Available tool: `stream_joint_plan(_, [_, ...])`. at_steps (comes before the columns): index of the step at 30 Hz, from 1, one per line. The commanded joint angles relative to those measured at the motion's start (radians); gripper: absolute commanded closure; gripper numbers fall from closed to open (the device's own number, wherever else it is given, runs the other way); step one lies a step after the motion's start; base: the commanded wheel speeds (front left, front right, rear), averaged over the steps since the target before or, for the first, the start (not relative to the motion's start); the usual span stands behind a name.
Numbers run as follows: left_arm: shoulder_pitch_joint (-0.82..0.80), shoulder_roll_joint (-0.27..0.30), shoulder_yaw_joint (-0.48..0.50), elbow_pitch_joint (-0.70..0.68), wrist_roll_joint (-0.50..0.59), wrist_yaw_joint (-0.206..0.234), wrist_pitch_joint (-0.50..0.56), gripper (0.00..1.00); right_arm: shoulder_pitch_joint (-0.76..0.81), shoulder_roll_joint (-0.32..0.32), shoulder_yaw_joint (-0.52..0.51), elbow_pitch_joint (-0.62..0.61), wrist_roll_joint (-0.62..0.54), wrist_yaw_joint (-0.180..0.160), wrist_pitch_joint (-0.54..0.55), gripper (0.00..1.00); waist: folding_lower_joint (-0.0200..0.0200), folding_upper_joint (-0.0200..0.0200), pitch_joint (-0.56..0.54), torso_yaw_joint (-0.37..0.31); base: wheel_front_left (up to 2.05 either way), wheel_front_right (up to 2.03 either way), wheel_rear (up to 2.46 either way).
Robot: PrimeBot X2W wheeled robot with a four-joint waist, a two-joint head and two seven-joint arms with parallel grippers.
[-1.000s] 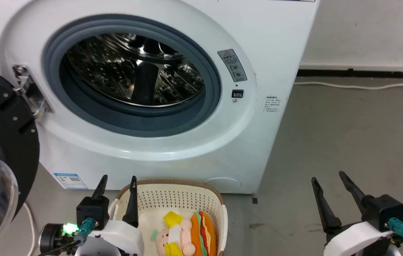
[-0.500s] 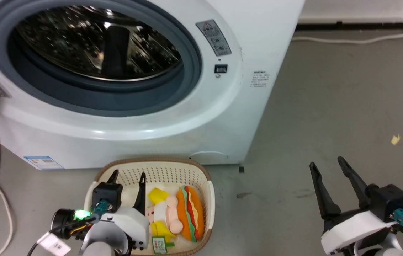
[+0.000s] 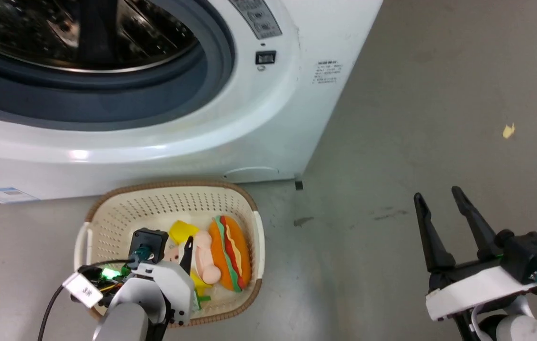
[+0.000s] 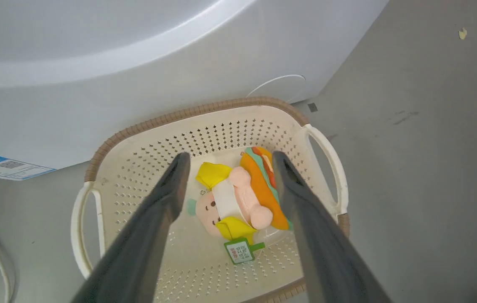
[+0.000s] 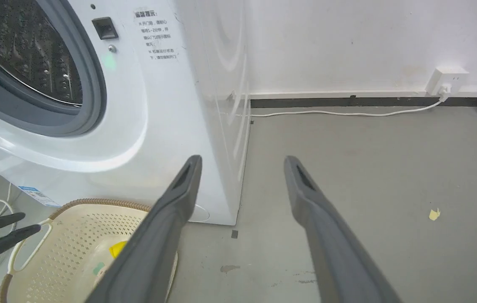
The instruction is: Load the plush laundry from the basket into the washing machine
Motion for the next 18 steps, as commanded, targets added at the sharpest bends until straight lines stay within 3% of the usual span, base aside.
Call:
stream_joint_plan(1, [-0.035, 0.012, -0.009, 0.036, -0.008, -0.008, 0.018, 0.00, -0.023, 0.000, 0.004, -0.008, 0.016, 0.000, -0.012, 0.00, -0.0002, -0.0001, 0.033, -0.017, 0.00, 0.00, 0.00])
stream_joint_plan(18, [-0.168, 0.065, -0.063, 0.210, -0.029, -0.018, 0.074, 0.00, -0.059, 0.000, 0.016, -0.024, 0.069, -0.001, -0.045, 0.00, -0.0002, -0.0001, 0.174, -0.064, 0.00, 0.00, 0.00])
